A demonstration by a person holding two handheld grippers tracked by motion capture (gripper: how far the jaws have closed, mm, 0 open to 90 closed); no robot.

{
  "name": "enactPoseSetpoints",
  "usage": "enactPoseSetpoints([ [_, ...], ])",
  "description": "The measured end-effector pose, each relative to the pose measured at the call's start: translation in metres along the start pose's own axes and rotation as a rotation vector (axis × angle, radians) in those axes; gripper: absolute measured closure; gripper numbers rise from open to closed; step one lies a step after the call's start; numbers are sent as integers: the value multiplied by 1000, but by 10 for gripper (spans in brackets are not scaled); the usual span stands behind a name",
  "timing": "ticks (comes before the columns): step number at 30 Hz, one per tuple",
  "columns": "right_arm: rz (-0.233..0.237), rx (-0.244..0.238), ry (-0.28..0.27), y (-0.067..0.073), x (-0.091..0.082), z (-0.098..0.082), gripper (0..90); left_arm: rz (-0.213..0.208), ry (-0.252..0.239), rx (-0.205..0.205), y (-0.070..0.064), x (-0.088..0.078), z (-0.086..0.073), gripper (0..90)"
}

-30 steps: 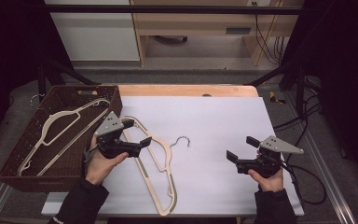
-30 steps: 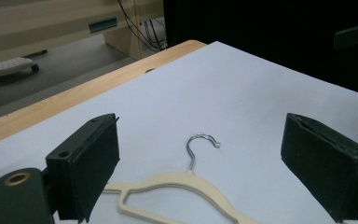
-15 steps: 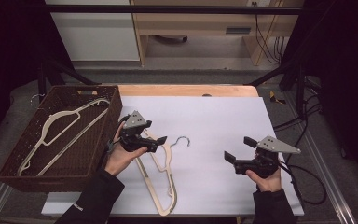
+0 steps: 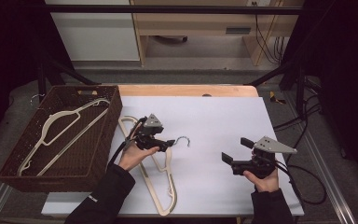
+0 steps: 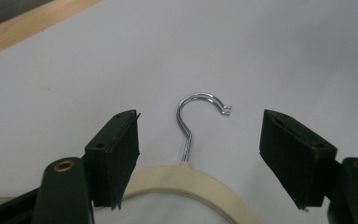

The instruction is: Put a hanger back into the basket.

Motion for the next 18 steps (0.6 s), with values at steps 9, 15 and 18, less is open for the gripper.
enactPoseSetpoints([
  [9, 8, 0, 2, 1, 1, -1, 49, -25, 85, 1, 4, 26, -17, 433],
  [15, 7, 2, 2, 1, 1, -1, 49, -24, 118, 17, 7, 39, -25, 553],
  [18, 10, 3, 2, 1, 1, -1, 49, -21, 134, 22, 7, 45, -27, 592],
])
Point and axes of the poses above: each handheld gripper's, and its own axes: x roughly forward along the jaws, z roughly out of its top, y roughly to its left, the point moved 5 cm from there along x, roughly forward along the jaws, and after that the axes turned 13 degrees about -y, right-handed, at the moved point
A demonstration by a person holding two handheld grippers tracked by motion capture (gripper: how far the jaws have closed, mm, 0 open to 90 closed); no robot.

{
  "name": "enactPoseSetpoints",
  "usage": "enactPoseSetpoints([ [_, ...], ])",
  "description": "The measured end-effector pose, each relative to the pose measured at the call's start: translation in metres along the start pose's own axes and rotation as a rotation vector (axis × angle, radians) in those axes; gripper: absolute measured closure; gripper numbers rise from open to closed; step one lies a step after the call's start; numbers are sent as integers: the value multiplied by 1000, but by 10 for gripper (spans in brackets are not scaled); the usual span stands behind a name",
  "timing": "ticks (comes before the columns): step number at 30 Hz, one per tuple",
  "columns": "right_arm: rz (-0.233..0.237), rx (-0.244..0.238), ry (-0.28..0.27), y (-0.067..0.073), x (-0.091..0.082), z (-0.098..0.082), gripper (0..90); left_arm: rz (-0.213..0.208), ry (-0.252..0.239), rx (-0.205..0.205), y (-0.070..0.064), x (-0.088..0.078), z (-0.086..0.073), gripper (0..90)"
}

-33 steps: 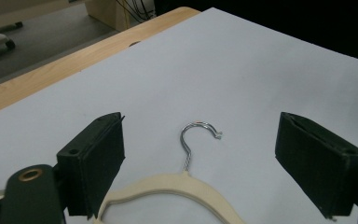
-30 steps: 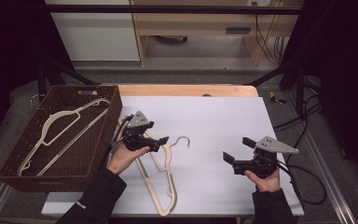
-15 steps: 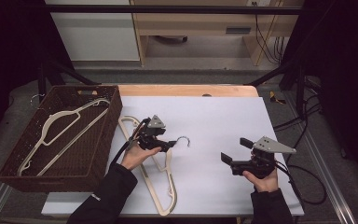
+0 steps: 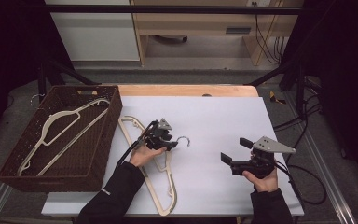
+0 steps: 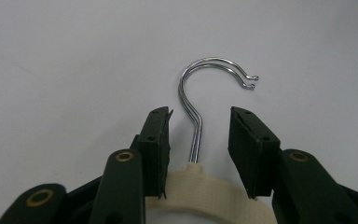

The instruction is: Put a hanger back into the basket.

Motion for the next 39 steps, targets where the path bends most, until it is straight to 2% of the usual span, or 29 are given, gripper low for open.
enactPoseSetpoints([
  [7, -1, -1, 1, 0, 0, 0, 49, -16, 34, -6, 2, 8, -6, 724],
  [13, 0, 0, 0, 0, 0, 0, 50, -19, 35, -23, 2, 8, -7, 836],
  [23, 1, 2, 1, 0, 1, -1, 51, -20, 58, 11, 1, 7, -4, 872],
  [27, 6, -2, 6, 1, 2, -2, 53, -30, 35, 26, 0, 1, 0, 879],
  [32, 15, 0, 8, 3, 4, -3, 61, -18, -3, 57, -5, -13, 10, 883],
  [39, 51, 3, 20, 12, 11, -5, 68, 9, -78, 72, -13, -39, 25, 884],
])
Point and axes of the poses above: each handheld gripper's, and its own axes: x roughly forward along the jaws, z roughly out of its top, y roughly to its left, the point moved 5 cm from there along x, roughly forward along the jaws, and after that the axes turned 13 degrees about -y, right-handed, at the moved point
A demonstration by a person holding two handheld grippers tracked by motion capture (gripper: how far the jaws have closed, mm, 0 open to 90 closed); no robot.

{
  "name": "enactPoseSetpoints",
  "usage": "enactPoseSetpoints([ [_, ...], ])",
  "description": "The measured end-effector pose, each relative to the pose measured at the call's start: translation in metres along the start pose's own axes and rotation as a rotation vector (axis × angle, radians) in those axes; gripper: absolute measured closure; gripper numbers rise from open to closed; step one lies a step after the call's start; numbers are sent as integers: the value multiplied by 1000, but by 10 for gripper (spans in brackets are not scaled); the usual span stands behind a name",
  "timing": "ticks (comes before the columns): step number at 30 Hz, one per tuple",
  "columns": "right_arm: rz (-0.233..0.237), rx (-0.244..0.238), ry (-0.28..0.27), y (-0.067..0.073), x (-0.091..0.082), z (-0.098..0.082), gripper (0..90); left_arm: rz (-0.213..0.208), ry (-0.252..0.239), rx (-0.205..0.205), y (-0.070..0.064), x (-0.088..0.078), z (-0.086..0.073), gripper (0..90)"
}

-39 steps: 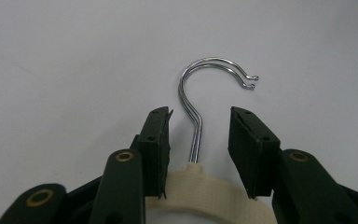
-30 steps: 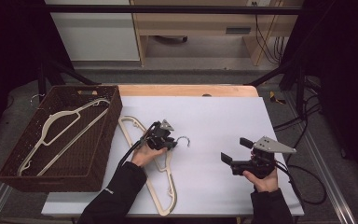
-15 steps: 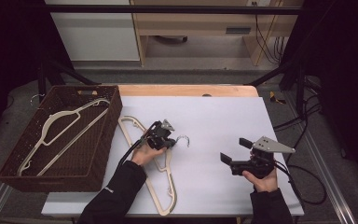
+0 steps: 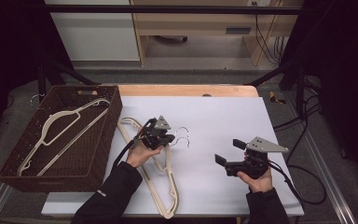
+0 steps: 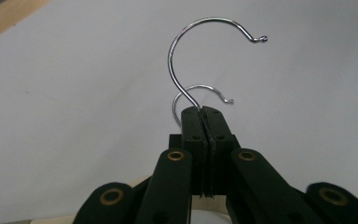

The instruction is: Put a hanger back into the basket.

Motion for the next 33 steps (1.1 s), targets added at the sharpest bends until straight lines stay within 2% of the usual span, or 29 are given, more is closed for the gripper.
enactPoseSetpoints([
  [6, 31, 15, 8, 13, 12, -2, 73, 21, -48, -23, 0, -17, 4, 885],
  [12, 61, 22, 35, 30, 33, -2, 78, 31, -67, -14, -3, -28, 5, 886],
  [18, 77, 66, 11, 43, 50, 7, 93, 33, -94, -20, -5, -38, 6, 885],
  [24, 89, 91, 9, 53, 64, 9, 117, 35, -104, -22, -6, -41, 4, 885],
  [33, 100, 78, 89, 71, 97, -4, 154, 39, -118, -22, -7, -48, 3, 885],
])
Point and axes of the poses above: each handheld gripper's, and its own axes: x roughly forward along the jaws, z roughly out of its top, y roughly to its left, the point moved 5 cm from there along x, roughly forward along the jaws, and after that the axes turned 13 degrees about -y, right-handed, at the moved point
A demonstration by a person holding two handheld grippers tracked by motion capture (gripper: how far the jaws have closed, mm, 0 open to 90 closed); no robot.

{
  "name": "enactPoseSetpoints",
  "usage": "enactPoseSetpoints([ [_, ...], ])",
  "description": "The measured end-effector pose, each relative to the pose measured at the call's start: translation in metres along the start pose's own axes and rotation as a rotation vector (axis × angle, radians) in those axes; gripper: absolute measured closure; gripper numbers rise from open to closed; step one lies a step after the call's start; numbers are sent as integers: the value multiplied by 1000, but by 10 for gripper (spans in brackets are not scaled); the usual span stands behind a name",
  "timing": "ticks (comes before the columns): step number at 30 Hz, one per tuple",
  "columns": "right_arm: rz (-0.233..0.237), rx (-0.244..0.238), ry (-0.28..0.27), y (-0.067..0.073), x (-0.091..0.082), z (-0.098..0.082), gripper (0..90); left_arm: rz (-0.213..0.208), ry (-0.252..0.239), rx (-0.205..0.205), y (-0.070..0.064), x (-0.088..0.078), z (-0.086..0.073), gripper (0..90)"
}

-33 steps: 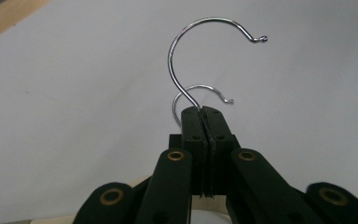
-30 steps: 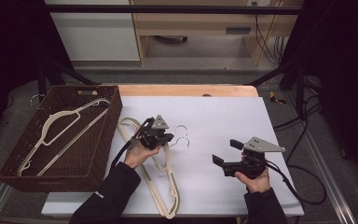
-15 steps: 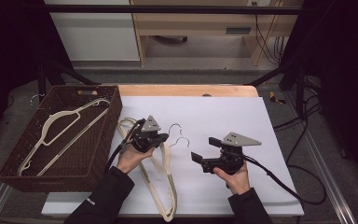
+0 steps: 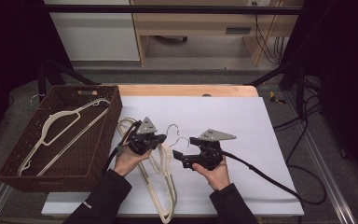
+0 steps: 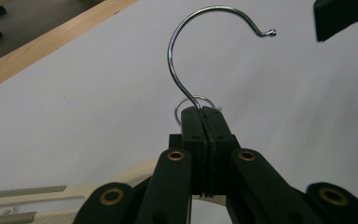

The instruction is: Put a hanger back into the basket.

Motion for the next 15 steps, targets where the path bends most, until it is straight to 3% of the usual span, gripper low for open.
enactPoseSetpoints([
  [6, 5, 10, 41, 5, 16, -11, 183, 3, -10, -1, 0, -3, 2, 885],
  [15, 15, 36, 90, 10, 40, -27, 313, -2, -18, -6, -3, -5, 3, 886],
])
Point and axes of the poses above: each handheld gripper's, and its own axes: x roughly forward along the jaws, z roughly out of its top, y roughly to its left, the point moved 5 cm from there along x, roughly forward along the jaws, and after that the axes turned 13 degrees about -y, right-handed, at the moved point
